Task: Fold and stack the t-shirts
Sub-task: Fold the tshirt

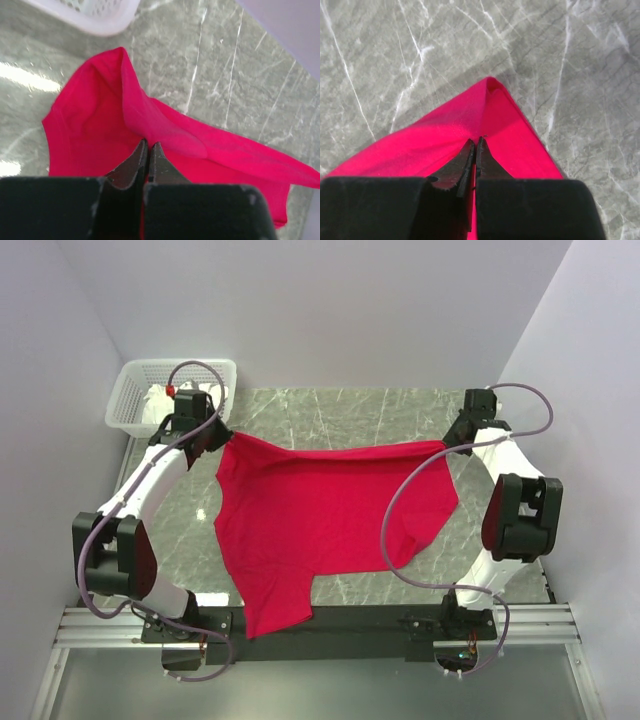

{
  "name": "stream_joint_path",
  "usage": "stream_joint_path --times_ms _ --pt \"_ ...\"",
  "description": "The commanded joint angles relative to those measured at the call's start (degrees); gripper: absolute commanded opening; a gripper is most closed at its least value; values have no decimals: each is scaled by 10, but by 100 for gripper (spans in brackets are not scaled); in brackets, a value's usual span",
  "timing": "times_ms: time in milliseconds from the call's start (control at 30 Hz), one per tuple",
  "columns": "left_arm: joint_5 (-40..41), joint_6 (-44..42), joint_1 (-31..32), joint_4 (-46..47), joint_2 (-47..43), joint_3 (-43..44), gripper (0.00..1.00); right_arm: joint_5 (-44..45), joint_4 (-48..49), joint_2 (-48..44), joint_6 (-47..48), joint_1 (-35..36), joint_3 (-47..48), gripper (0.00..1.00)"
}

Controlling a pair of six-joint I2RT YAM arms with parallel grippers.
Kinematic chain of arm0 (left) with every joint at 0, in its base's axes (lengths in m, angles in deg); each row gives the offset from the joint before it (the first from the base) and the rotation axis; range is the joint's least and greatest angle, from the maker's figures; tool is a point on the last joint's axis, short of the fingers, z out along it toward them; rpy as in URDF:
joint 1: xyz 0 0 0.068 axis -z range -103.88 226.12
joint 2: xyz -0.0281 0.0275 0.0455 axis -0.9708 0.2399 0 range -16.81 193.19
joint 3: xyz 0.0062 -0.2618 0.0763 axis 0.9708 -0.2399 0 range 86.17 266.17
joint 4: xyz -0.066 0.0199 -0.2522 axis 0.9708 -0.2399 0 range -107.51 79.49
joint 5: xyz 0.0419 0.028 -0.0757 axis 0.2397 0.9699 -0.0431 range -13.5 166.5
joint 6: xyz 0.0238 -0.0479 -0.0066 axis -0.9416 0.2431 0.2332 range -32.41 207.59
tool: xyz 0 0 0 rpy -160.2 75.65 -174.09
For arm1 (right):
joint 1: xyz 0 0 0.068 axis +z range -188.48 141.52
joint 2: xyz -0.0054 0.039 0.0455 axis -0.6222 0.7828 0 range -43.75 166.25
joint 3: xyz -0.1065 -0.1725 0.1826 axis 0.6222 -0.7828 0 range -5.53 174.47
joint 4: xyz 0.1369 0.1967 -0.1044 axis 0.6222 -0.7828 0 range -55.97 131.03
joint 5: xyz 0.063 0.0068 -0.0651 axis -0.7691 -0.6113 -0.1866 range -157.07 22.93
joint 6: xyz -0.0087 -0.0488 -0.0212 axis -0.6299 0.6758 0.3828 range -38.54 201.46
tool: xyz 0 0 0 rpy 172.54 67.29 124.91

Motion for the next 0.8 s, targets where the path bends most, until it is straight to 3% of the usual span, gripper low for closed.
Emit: stream_joint_path --times_ms 0,267,767 --pt "-32 29 -3 -7 -28 -2 1 -13 -1 -36 -12 -16 -4 0" --pt "-52 77 -3 -5 -94 -53 1 -14 8 -44 -12 -23 -22 0" --pt "-74 213 -1 74 -231 -271 1 -11 20 -17 -5 -23 -44 0"
